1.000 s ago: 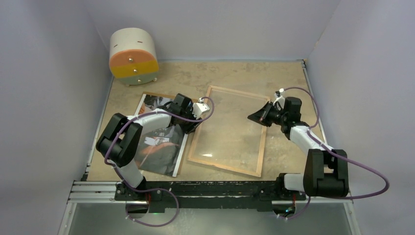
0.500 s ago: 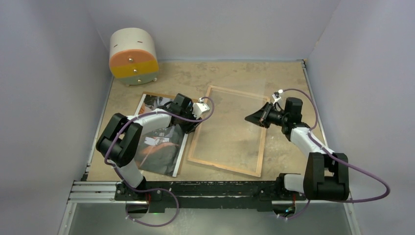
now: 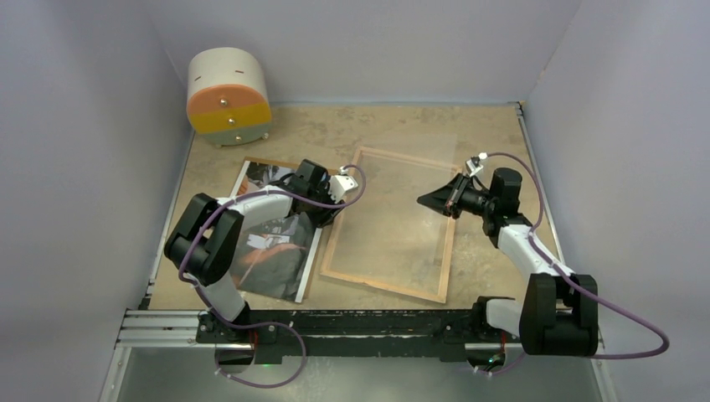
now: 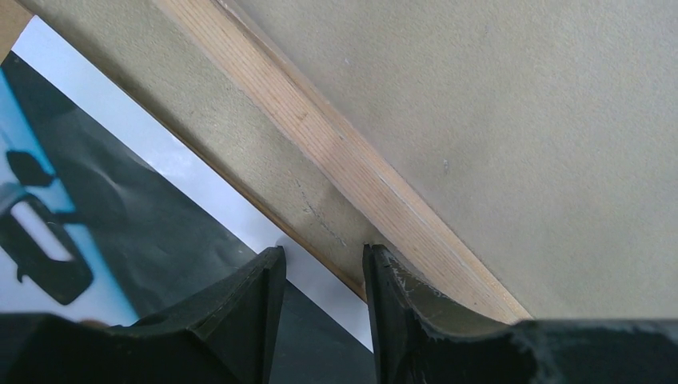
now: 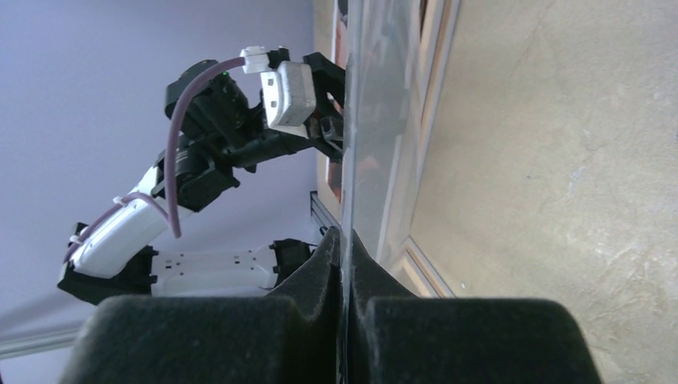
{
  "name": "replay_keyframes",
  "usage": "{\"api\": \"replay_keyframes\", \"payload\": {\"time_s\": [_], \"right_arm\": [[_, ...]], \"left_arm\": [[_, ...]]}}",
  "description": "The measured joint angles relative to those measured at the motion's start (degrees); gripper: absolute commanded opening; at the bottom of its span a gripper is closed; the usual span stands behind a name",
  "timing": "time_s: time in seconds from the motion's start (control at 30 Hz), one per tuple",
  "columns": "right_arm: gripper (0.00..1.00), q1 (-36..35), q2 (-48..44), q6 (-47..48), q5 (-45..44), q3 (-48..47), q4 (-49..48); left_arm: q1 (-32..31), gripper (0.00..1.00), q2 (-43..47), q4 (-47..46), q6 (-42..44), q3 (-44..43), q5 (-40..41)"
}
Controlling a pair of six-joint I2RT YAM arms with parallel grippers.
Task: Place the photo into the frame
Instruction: Place the photo frame item in the photo frame.
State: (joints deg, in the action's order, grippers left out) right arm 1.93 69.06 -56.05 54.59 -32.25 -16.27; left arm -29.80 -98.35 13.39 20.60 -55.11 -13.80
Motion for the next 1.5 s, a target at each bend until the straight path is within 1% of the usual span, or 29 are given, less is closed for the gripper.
{"api": "replay_keyframes", "payload": {"time_s": [0.17, 0.33, 0.5, 0.73, 0.9, 1.03, 1.2, 1.5], "right_arm": [[0.0, 0.0, -0.83, -3.08, 0.48, -1.03, -1.27], [0.0, 0.0, -1.42, -4.76, 0.46, -3.45, -2.64], [0.0, 0.0, -2.84, -8.48, 0.9, -3.48, -6.14], [0.0, -0.04, -5.46, -14.1, 2.8, -3.48, -12.57], [0.0, -0.07, -3.87, -14.71, 3.74, -1.84, -17.25], [0.0, -0.07, 1.9, -12.48, 3.82, 2.62, -18.4], [0.0, -0.07, 6.84, -6.78, 3.43, 5.35, -14.1], [0.0, -0.07, 8.68, 3.45, 0.31, 5.03, -6.64]], "left_arm": [[1.75, 0.42, 0.0, -0.02, -0.35, -0.02, -2.05], [4.94, 0.42, 0.0, 0.13, -0.83, -0.07, -3.48], [7.17, 0.41, 0.02, 0.15, -2.21, -0.17, -3.96], [9.05, 0.41, 0.02, 0.55, -4.59, -0.61, -3.08], [9.88, 0.41, 0.15, 0.42, -6.16, -0.83, -0.42], [10.12, 0.42, 0.15, 0.44, -6.62, -1.05, 0.79], [10.14, 0.42, 0.15, 0.52, -6.56, -1.05, 0.76], [9.79, 0.42, 0.15, 0.66, -6.51, -1.05, 0.74]]}}
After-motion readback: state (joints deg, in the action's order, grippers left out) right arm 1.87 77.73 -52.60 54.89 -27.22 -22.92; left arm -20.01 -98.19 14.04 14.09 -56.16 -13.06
